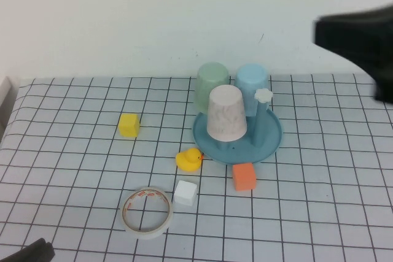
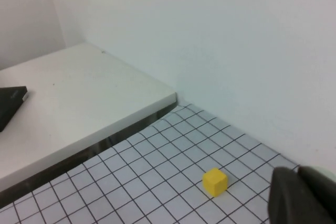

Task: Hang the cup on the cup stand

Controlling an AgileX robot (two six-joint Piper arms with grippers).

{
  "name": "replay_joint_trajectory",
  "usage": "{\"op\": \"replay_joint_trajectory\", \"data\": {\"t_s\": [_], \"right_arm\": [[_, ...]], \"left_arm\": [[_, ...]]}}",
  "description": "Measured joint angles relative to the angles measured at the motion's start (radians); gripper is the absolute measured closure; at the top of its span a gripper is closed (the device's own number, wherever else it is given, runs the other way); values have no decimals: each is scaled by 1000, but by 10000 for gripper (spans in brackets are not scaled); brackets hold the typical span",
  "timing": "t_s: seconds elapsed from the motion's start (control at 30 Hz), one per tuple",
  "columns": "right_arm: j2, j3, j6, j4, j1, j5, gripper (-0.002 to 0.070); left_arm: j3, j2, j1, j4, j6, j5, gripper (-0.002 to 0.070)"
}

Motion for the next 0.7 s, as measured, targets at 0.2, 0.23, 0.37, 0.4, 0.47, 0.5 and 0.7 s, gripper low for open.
{"op": "replay_joint_trajectory", "data": {"t_s": [0.2,0.23,0.37,0.4,0.47,0.5,0.7], "right_arm": [[-283,194,0,0,0,-65,666],[-333,220,0,0,0,-74,666],[-518,307,3,0,0,-90,667],[-562,327,4,0,0,-94,668],[-628,360,7,0,0,-99,668],[-657,377,7,0,0,-99,668],[-716,452,13,0,0,-99,668]], "left_arm": [[1,-5,0,0,3,0,675],[2,-5,0,0,3,0,675],[2,-5,0,0,7,0,675],[2,-5,0,0,7,0,675],[2,-5,0,0,7,0,675],[2,-5,0,0,7,0,675],[2,-5,0,0,7,0,675]]}}
